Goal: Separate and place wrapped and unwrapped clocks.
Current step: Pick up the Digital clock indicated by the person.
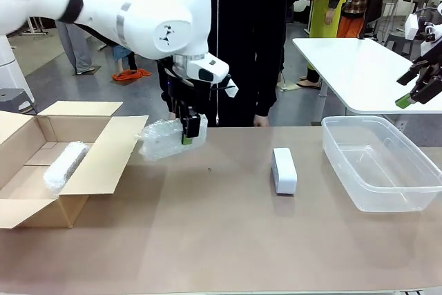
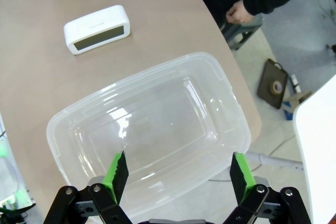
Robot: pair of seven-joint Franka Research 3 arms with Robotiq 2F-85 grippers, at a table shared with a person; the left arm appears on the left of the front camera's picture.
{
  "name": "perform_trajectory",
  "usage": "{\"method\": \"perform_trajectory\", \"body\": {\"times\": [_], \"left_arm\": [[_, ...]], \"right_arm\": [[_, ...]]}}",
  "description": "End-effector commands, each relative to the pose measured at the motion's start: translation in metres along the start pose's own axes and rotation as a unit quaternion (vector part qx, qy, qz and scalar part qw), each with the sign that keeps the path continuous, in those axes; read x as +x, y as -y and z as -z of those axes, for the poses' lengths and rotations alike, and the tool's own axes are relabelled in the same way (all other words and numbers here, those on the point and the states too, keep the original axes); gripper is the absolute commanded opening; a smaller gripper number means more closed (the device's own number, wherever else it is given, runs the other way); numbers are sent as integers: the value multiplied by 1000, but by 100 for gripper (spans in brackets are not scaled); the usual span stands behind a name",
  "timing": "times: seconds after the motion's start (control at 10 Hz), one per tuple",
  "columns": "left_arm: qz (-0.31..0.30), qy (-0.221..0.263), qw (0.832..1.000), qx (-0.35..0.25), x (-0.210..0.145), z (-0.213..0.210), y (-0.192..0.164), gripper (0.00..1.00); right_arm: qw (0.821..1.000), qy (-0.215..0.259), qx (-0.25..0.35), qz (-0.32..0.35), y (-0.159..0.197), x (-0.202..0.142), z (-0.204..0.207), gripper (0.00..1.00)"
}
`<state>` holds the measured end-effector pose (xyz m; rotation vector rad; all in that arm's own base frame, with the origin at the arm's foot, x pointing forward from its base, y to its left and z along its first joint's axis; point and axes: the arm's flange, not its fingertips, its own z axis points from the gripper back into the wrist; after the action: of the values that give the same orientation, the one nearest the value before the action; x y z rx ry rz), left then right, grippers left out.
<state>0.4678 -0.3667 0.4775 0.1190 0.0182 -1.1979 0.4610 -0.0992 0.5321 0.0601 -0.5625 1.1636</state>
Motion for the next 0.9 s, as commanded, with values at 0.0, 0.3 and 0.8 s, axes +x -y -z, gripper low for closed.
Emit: {"method": "perform_trajectory", "body": {"times": [0.0,0.3,0.8], "left_arm": [[72,-5,997,-13,-24,-14,3,17],[147,-3,989,-19,-40,-36,6,17],[155,-3,988,-10,-34,-43,5,35]], "right_arm": [[1000,7,3,-1,1,-1,1,100],[1000,7,3,-1,1,-1,1,100],[1000,7,3,-1,1,-1,1,100]]}}
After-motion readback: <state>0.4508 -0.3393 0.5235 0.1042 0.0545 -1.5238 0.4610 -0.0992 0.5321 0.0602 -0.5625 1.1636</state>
